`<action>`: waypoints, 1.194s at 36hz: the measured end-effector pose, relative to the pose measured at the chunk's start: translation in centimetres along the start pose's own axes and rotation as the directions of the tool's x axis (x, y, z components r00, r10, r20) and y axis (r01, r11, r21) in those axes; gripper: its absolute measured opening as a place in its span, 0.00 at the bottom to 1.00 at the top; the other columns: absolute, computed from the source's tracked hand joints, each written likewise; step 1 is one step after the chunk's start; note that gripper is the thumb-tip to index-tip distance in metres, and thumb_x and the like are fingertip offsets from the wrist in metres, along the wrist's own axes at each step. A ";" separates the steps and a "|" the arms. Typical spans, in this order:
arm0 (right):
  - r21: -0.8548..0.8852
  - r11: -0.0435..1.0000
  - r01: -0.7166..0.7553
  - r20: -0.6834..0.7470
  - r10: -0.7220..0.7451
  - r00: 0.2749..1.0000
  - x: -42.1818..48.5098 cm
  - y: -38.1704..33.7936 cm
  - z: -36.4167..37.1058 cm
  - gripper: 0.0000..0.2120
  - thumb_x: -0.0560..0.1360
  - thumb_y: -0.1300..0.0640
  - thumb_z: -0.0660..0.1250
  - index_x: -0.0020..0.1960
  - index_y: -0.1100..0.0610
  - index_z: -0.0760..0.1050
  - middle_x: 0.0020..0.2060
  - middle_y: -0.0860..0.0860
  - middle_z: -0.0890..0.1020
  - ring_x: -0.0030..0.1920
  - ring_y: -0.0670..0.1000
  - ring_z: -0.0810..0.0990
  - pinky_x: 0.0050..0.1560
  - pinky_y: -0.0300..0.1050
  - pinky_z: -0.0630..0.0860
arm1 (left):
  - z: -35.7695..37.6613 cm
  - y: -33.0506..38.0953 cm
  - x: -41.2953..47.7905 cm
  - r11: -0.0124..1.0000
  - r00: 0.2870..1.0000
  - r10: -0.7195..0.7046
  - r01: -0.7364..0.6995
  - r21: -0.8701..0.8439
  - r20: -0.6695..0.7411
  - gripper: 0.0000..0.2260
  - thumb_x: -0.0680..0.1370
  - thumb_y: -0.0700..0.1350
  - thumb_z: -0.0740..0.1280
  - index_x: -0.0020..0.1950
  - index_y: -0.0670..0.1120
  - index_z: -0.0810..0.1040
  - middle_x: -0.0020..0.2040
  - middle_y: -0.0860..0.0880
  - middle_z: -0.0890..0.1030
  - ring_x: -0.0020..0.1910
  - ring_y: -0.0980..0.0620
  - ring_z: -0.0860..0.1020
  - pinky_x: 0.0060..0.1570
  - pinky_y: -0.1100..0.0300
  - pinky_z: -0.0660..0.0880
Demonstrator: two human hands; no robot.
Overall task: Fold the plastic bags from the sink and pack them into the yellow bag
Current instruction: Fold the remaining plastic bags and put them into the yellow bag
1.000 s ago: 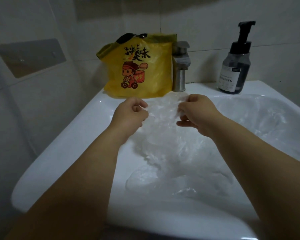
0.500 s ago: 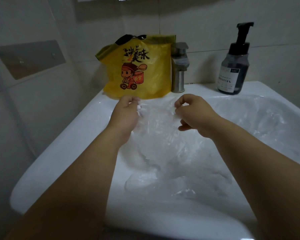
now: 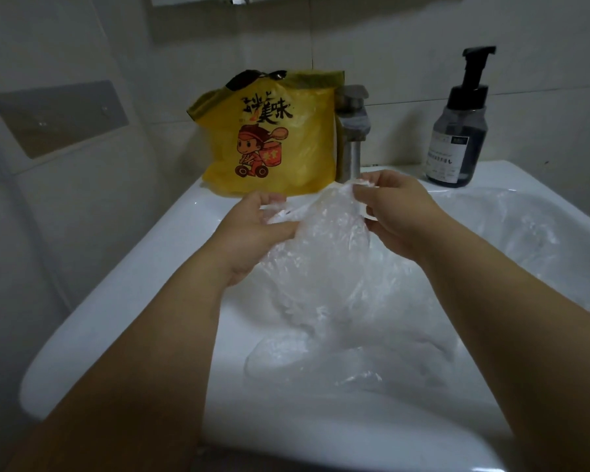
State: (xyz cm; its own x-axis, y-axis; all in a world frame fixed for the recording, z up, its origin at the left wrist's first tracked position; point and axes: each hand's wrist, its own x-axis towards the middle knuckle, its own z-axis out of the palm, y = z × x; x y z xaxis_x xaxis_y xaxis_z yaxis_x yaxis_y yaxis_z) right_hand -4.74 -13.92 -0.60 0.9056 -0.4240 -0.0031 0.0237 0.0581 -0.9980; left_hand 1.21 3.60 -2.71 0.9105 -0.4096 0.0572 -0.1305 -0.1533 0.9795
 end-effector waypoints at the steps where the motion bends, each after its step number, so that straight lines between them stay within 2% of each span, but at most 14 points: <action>1: 0.015 1.000 -0.001 -0.002 0.001 1.000 -0.1 0.0 0.2 0.11 0.79 0.63 0.62 0.61 0.62 0.73 0.58 0.61 0.78 0.56 0.60 0.79 0.62 0.59 0.75 | 0.0 -0.1 0.0 1.000 1.000 0.020 -0.019 0.025 -0.021 0.17 0.71 0.43 0.76 0.53 0.54 0.73 0.63 0.44 0.76 0.58 0.44 0.79 0.58 0.47 0.77; 3: 0.041 0.999 -0.003 0.000 0.003 1.000 0.0 0.2 0.3 0.12 0.79 0.64 0.61 0.62 0.60 0.71 0.58 0.61 0.77 0.56 0.60 0.79 0.61 0.61 0.74 | 0.1 -0.1 0.1 0.997 0.997 0.050 -0.046 0.065 -0.056 0.16 0.71 0.47 0.77 0.53 0.54 0.74 0.61 0.42 0.78 0.56 0.44 0.79 0.56 0.48 0.77; 8: 0.103 0.994 0.030 -0.056 -0.024 0.998 0.0 0.1 0.5 0.15 0.79 0.61 0.61 0.66 0.61 0.69 0.57 0.58 0.78 0.55 0.58 0.80 0.58 0.55 0.78 | 0.1 -0.5 0.6 0.989 0.991 0.117 -0.109 0.098 -0.071 0.14 0.76 0.46 0.71 0.59 0.50 0.72 0.53 0.47 0.79 0.39 0.59 0.78 0.36 0.65 0.73; 14: 0.182 0.981 0.062 -0.124 -0.039 0.991 -0.2 -0.5 0.4 0.16 0.83 0.59 0.56 0.68 0.61 0.70 0.59 0.55 0.78 0.56 0.53 0.80 0.59 0.50 0.77 | 0.0 -0.5 0.9 0.981 0.980 0.141 -0.120 0.155 -0.138 0.08 0.80 0.40 0.64 0.49 0.54 0.74 0.48 0.51 0.79 0.47 0.50 0.79 0.39 0.56 0.78; 16: 0.146 0.987 0.073 -0.138 -0.053 0.989 -0.3 -0.6 0.3 0.17 0.83 0.58 0.56 0.70 0.58 0.69 0.62 0.55 0.77 0.58 0.54 0.78 0.61 0.52 0.76 | 0.0 -0.5 0.8 0.987 0.979 0.146 -0.133 0.093 -0.141 0.12 0.80 0.36 0.63 0.48 0.54 0.75 0.48 0.51 0.80 0.47 0.50 0.79 0.36 0.60 0.76; 19: 0.125 0.990 0.066 -0.136 -0.049 0.990 -0.4 -0.8 0.2 0.15 0.82 0.58 0.57 0.68 0.57 0.71 0.60 0.56 0.78 0.57 0.55 0.79 0.59 0.55 0.77 | 0.0 -0.2 0.8 0.991 0.987 0.110 -0.118 -0.065 -0.115 0.07 0.80 0.38 0.65 0.54 0.49 0.77 0.54 0.47 0.81 0.54 0.46 0.80 0.49 0.55 0.78; 24: 0.127 0.992 0.029 0.042 -0.034 0.999 -0.7 -0.9 -0.9 0.12 0.79 0.54 0.65 0.57 0.61 0.77 0.47 0.55 0.83 0.48 0.55 0.82 0.50 0.51 0.79 | -1.5 0.4 1.0 0.886 0.997 0.054 -0.070 -0.458 -0.048 0.22 0.77 0.44 0.67 0.71 0.42 0.71 0.66 0.44 0.76 0.62 0.43 0.75 0.62 0.49 0.72; 28: 0.027 0.990 -0.136 0.325 0.120 0.938 -0.5 -0.9 -2.3 0.31 0.59 0.47 0.78 0.56 0.62 0.77 0.48 0.59 0.84 0.50 0.58 0.80 0.57 0.53 0.75 | -2.4 0.7 0.7 0.820 0.999 0.030 -0.013 -0.572 0.021 0.16 0.83 0.49 0.59 0.66 0.43 0.75 0.58 0.48 0.79 0.56 0.48 0.77 0.50 0.58 0.76; 30: -0.083 0.986 -0.146 0.374 0.167 0.912 -0.4 -0.6 -2.3 0.26 0.58 0.57 0.76 0.54 0.67 0.78 0.46 0.62 0.83 0.48 0.61 0.78 0.54 0.51 0.74 | -2.6 0.6 0.6 0.806 0.996 0.060 -0.011 -0.591 0.064 0.14 0.82 0.49 0.59 0.62 0.45 0.77 0.52 0.49 0.84 0.51 0.52 0.82 0.44 0.59 0.79; 32: -0.165 0.977 -0.135 0.313 0.181 0.932 -0.5 -0.4 -1.9 0.18 0.63 0.63 0.73 0.51 0.70 0.78 0.46 0.65 0.79 0.46 0.61 0.76 0.51 0.53 0.73 | -2.8 0.6 0.6 0.808 0.990 0.086 -0.005 -0.589 0.110 0.20 0.73 0.51 0.71 0.62 0.44 0.78 0.53 0.49 0.83 0.51 0.52 0.82 0.45 0.58 0.79; 34: -0.152 0.980 -0.131 0.240 0.165 0.957 -0.5 -0.4 -1.6 0.10 0.73 0.63 0.69 0.52 0.68 0.78 0.47 0.63 0.80 0.45 0.60 0.77 0.49 0.52 0.75 | -2.5 0.9 0.4 0.840 0.985 0.059 0.038 -0.541 0.160 0.24 0.63 0.50 0.80 0.55 0.46 0.77 0.43 0.51 0.78 0.39 0.56 0.77 0.35 0.64 0.74; 36: -0.002 0.987 -0.159 0.245 0.155 0.957 -0.2 -0.5 -1.5 0.09 0.79 0.59 0.63 0.55 0.63 0.77 0.48 0.57 0.82 0.44 0.53 0.81 0.45 0.47 0.78 | -2.1 0.8 0.0 0.894 0.986 0.013 0.064 -0.445 0.168 0.16 0.66 0.43 0.75 0.51 0.45 0.75 0.33 0.54 0.77 0.26 0.61 0.73 0.24 0.70 0.69; 40: 0.354 0.916 -0.189 0.275 0.092 0.957 -0.3 -1.3 -1.5 0.13 0.82 0.54 0.56 0.53 0.59 0.78 0.46 0.54 0.84 0.49 0.51 0.82 0.54 0.48 0.77 | -0.8 0.5 -0.7 0.998 0.986 -0.065 0.067 -0.009 0.153 0.17 0.69 0.38 0.74 0.58 0.41 0.79 0.44 0.48 0.84 0.40 0.51 0.80 0.38 0.61 0.74; 43: 0.480 0.853 -0.202 0.277 0.071 0.958 0.0 -1.3 -1.4 0.16 0.83 0.52 0.55 0.51 0.59 0.77 0.40 0.53 0.85 0.42 0.49 0.83 0.47 0.43 0.79 | -0.4 -0.3 -0.5 0.940 0.991 -0.075 0.035 0.340 0.107 0.08 0.73 0.41 0.74 0.51 0.46 0.83 0.44 0.49 0.84 0.42 0.49 0.81 0.40 0.60 0.77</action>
State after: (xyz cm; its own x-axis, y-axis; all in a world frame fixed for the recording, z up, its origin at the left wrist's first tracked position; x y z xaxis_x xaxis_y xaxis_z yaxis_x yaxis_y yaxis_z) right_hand -5.40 -15.28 0.63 0.9868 -0.1518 -0.0568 0.0403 0.5696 -0.8209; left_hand 0.96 4.24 -2.96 0.8707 -0.4904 -0.0377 -0.2242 -0.4640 0.8570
